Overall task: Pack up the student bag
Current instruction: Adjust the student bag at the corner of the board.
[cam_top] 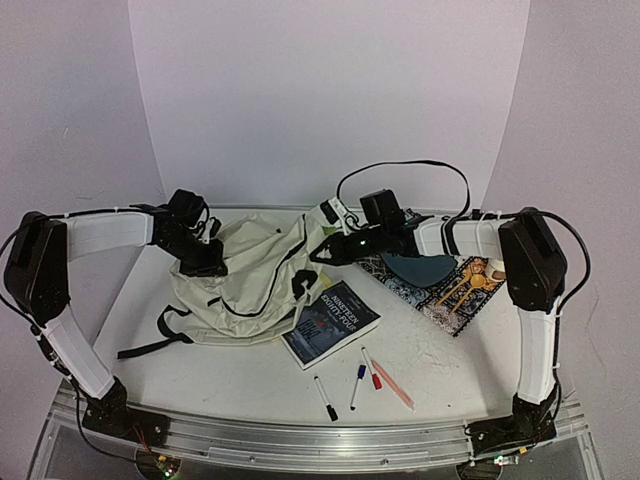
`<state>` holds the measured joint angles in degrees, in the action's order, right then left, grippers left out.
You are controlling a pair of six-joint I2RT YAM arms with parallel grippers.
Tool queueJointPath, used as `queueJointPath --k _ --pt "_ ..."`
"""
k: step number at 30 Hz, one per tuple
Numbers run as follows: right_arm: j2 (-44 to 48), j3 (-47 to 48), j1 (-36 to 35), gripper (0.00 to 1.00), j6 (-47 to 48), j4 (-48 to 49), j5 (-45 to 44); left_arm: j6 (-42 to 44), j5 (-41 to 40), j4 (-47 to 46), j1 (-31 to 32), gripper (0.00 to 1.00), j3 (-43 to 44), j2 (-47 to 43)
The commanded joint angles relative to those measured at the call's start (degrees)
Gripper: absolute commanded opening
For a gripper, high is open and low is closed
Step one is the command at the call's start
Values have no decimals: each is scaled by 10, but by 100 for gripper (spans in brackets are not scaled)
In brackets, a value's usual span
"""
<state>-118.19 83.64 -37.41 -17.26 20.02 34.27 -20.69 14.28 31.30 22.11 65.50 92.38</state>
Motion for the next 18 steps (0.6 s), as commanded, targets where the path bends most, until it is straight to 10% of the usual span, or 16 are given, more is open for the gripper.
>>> queueJointPath --k 1,9,18 --pt "-2 43 0 17 7 10 -53 -27 49 -5 1 0 -12 -102" --pt "-14 98 -1 25 3 2 -141 -63 84 9 0 0 -9 -187" --pt "47 53 -1 49 23 -26 -233 -196 -61 -17 1 0 -43 -219"
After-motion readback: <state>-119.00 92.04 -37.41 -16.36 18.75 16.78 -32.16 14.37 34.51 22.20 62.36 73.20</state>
